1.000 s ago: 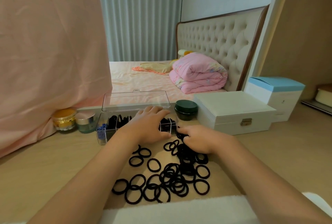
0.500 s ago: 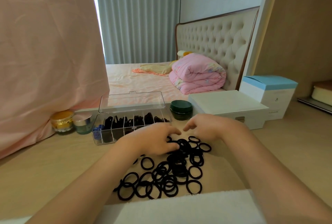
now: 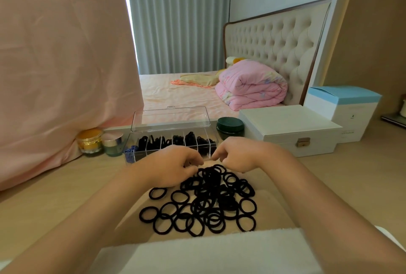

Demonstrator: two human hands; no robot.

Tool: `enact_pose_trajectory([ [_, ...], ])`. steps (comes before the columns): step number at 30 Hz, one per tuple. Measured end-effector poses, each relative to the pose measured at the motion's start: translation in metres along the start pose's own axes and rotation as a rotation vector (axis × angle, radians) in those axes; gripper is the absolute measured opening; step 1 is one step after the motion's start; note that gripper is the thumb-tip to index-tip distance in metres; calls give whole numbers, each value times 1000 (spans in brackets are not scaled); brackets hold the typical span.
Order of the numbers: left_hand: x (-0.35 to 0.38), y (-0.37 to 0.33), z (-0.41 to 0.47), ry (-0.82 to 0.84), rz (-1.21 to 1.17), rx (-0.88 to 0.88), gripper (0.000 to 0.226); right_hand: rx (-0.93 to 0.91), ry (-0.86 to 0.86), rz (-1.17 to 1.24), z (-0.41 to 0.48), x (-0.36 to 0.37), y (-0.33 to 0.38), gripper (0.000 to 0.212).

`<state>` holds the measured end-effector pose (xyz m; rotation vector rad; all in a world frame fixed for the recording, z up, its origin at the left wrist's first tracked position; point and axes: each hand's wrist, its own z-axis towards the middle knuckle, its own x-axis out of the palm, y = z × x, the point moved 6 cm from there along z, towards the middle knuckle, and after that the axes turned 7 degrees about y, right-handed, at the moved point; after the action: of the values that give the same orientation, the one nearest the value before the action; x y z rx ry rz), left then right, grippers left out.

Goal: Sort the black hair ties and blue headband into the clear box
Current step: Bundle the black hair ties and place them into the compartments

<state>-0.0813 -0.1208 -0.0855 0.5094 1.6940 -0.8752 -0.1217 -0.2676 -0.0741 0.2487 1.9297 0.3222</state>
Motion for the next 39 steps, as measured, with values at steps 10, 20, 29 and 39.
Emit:
enact_pose_trajectory([
  [10, 1, 5, -2, -36, -40, -15, 35, -7, -37, -41, 14, 23, 7, 48],
  [20, -2, 16, -7, 50, -203, -30, 44, -77, -158, 103, 11, 16, 17, 8],
  [29, 6, 15, -6, 37, 89, 7, 26, -115, -193, 377, 0, -5, 10, 13],
  [39, 6, 5, -9, -6, 300, 44, 19, -4, -54, -10, 11, 13, 1, 21],
])
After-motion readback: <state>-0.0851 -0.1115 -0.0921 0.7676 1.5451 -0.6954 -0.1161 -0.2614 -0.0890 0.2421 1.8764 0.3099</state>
